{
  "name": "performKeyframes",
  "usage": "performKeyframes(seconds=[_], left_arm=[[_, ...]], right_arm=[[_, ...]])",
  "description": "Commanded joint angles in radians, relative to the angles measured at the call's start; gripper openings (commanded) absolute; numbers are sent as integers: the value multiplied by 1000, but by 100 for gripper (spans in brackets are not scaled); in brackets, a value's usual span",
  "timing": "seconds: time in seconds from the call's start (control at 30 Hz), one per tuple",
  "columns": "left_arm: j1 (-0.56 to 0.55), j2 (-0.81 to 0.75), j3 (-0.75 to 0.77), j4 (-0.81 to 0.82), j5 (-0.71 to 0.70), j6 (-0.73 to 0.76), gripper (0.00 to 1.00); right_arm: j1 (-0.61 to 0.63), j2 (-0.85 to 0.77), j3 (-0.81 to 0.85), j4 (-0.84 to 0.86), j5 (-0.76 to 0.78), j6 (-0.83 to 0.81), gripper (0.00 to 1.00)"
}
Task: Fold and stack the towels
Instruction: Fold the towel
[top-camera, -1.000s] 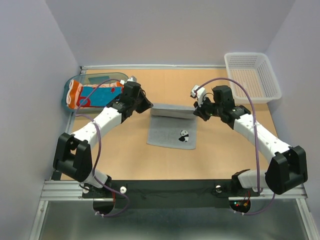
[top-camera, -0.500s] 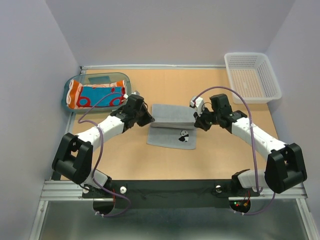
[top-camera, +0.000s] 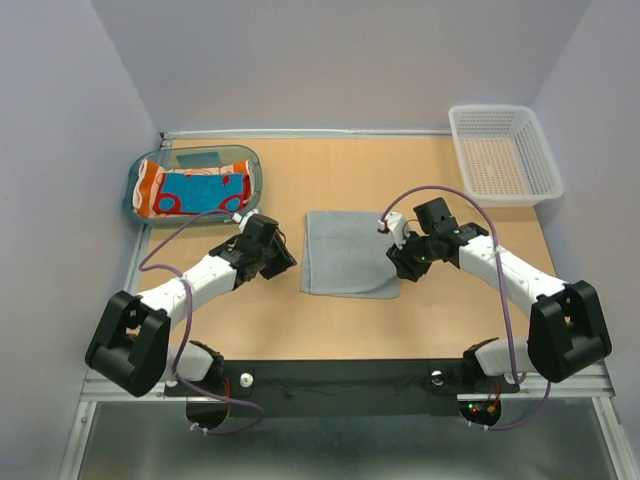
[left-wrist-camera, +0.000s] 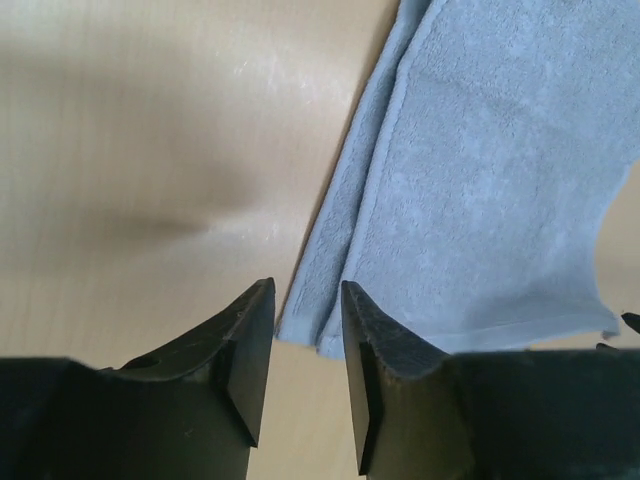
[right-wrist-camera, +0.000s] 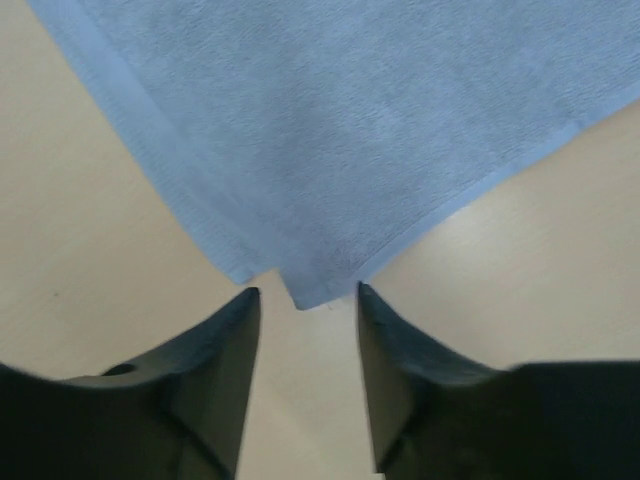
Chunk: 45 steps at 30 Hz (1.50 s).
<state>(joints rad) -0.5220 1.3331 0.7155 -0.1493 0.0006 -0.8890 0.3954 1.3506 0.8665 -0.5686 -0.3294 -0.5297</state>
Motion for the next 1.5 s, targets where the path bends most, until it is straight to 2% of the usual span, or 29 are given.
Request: performKeyframes(seconds=[0.0, 0.1, 0.13, 0.2, 0.3, 0.33, 0.4, 0.43, 0.5, 0.63, 0.73, 0.97, 1.47], left_arm=[[-9, -113, -60, -24, -39, -19, 46], [-12, -179, -85, -35, -42, -13, 74], [-12, -195, -88, -47, -42, -7, 79], [-21, -232, -90, -58, -47, 13, 84], [-35, -252, -83, -68, -37, 48, 84], [-41, -249, -76, -76, -31, 58, 84], [-65, -238, -67, -84, -28, 76, 84], [-78, -230, -64, -88, -27, 79, 81], [-96, -203, -51, -88, -17, 82, 78], [-145, -118, -28, -82, -22, 84, 66], [-173, -75, -14, -66, -25, 84, 62], [-217, 66, 42, -33, -36, 104, 58], [-268, 205, 116, -56, -80, 107, 54]], right_arm=[[25, -30, 46, -100, -72, -12, 54], [29, -57, 98, -172, -97, -9, 66], [28, -65, 107, -174, -91, -3, 67], [28, -79, 140, -165, -24, 118, 70], [29, -62, 186, -136, 88, 325, 71], [28, -38, 198, -131, 172, 449, 71], [29, -18, 206, -131, 232, 557, 68], [26, -13, 198, -126, 284, 664, 65], [23, -19, 145, -114, 315, 755, 65], [7, -67, 31, -25, 403, 1003, 52], [5, -88, -39, 36, 405, 1121, 49], [5, -100, -147, 153, 434, 1243, 46], [5, -87, -231, 245, 452, 1289, 43]])
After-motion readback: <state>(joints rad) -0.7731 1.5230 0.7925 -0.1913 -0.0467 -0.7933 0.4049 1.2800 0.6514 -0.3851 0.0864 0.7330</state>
